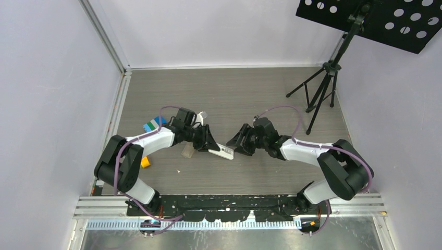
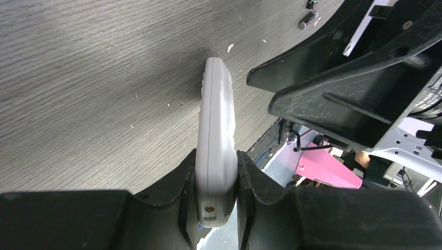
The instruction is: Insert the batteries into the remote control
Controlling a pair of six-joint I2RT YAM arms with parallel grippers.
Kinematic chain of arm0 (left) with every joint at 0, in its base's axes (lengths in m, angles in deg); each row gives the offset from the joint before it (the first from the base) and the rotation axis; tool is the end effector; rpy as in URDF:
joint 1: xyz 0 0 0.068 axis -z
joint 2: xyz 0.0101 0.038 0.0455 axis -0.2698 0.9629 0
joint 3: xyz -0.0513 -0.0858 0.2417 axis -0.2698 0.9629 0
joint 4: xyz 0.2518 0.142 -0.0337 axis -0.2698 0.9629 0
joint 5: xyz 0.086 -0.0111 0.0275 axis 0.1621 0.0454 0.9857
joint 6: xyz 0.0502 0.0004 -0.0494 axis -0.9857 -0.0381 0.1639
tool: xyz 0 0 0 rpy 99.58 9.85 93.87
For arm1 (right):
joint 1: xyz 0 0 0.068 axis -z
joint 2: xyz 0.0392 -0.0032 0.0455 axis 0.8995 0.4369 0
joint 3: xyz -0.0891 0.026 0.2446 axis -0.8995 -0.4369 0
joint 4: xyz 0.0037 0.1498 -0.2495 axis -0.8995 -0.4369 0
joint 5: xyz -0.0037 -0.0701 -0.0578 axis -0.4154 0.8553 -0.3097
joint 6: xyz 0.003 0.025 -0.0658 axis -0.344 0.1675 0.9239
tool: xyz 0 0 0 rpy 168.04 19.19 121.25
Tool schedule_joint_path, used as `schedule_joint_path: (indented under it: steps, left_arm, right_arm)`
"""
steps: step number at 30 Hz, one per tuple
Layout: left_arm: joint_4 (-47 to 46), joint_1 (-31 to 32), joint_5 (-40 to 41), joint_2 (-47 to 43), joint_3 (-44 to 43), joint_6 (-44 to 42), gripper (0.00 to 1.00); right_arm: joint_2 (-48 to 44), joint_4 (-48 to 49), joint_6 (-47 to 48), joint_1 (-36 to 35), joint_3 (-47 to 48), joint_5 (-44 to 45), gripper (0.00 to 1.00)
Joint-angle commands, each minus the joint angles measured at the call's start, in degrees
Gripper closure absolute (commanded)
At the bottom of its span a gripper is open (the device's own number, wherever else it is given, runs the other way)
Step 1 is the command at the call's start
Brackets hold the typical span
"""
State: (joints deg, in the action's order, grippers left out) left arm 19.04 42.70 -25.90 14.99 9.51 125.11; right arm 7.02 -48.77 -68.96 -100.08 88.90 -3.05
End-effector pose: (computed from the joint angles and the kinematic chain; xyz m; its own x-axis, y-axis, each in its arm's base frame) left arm 0.2729 -0.1802 0.1235 -0.9918 -0.0857 -0.0947 0.0200 0.6280 -0.7779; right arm 0.2467 0.1995 0.1158 -0.8918 0.4141 -0.1824 0.1264 0.6149 0.7784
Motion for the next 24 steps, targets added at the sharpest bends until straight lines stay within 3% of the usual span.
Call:
schedule_joint_path:
  steps: [1, 24]
  left_arm:
    - [0.39, 0.11, 1.89, 1.03, 1.24, -2.32, 1.0]
    - [0.57, 0.11, 2.07, 1.27, 1.31, -2.68, 1.0]
  right_arm:
    - [1.52, 6.0, -1.59, -1.54, -0.54, -0.87, 0.39]
    - [4.59, 7.9, -2.67, -1.9, -1.7, 0.26, 0.31]
